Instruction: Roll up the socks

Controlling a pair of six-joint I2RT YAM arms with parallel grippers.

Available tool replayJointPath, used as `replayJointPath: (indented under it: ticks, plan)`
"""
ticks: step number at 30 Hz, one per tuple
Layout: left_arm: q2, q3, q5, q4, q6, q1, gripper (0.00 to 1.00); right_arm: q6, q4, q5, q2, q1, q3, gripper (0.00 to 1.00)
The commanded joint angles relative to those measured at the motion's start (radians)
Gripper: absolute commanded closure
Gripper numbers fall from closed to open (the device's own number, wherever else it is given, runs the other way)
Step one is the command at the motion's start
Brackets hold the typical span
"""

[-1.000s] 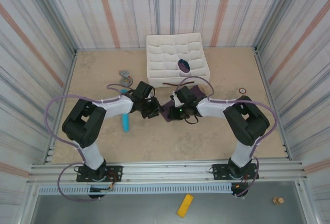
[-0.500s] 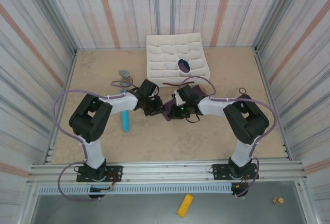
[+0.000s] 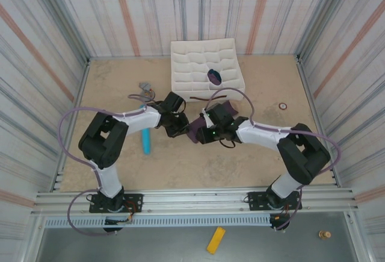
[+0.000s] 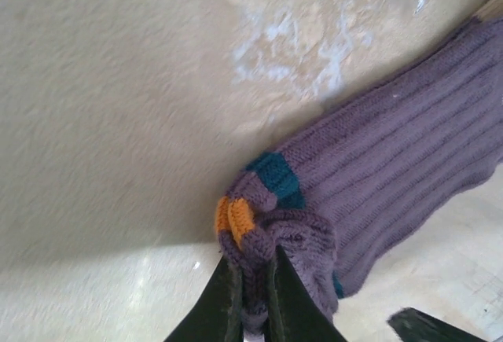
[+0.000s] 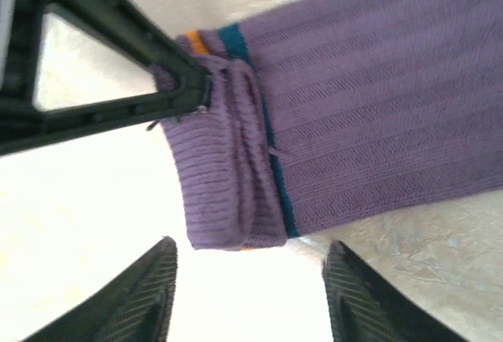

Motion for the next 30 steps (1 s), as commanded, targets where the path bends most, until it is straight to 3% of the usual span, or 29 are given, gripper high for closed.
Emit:
replayJointPath:
  ticks: [1, 10, 24, 27, 30]
  plan:
    - [-0.063, -0.019, -0.011, -0.106, -0.053, -0.015, 1.0, -0.115, -0.014, 0.191, -0.065, 0.081, -0.039, 0.39]
    - [-0.089, -0.022, 0.029, -0.166, -0.069, -0.018, 1.0, -0.283, 0.174, 0.501, -0.026, 0.323, -0.1, 0.38]
    - [-0.064, -0.038, 0.073, -0.147, -0.056, -0.007, 1.0, -0.373, 0.347, 0.625, 0.151, 0.361, -0.095, 0.62]
    - [-0.064, -0.051, 0.084, -0.136, -0.055, 0.0, 1.0, -0.368, 0.353, 0.625, 0.155, 0.359, -0.104, 0.62]
    - [-0.062, -0.065, 0.118, -0.112, -0.056, 0.016, 1.0, -0.359, 0.36, 0.603, 0.134, 0.36, -0.126, 0.56]
